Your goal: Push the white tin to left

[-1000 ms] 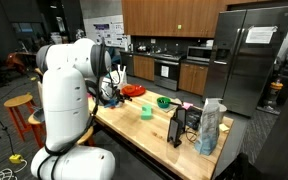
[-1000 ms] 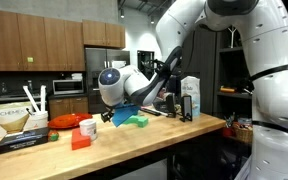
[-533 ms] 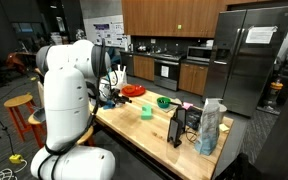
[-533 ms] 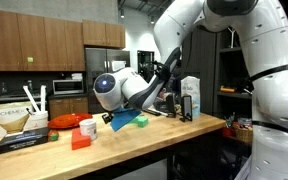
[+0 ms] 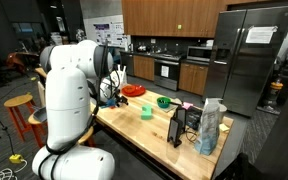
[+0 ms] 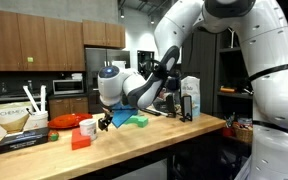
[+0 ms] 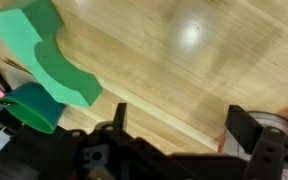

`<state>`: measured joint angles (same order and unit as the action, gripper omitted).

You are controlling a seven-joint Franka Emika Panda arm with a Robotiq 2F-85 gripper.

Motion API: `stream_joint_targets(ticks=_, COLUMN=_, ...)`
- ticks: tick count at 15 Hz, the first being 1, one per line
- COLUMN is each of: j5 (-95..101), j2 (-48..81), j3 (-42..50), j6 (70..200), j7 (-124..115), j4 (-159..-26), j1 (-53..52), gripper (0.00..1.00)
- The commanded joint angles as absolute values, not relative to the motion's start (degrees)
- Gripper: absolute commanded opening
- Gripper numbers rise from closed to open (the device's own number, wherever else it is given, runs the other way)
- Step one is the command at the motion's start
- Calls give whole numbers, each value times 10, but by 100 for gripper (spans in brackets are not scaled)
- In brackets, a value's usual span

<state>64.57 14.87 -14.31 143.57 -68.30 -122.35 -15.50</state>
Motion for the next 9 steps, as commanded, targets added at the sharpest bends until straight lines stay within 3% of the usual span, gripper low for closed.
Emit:
stream_joint_targets(ticks=1, j5=637, j2=148, j3=-139, j6=1577, j7=-687, j4=-1239, j1=-124, gripper=100)
stream_joint_targets(ticks=7, j5=597, j2=177, j3=-147, j6=1748, j7=-696, j4=-1242, j1=-101, gripper=100)
stream_joint_targets(ticks=9, j5=595, j2=174, j3=-141, j6=1708, j7=-674, j4=-1237, j1=-115, gripper=100)
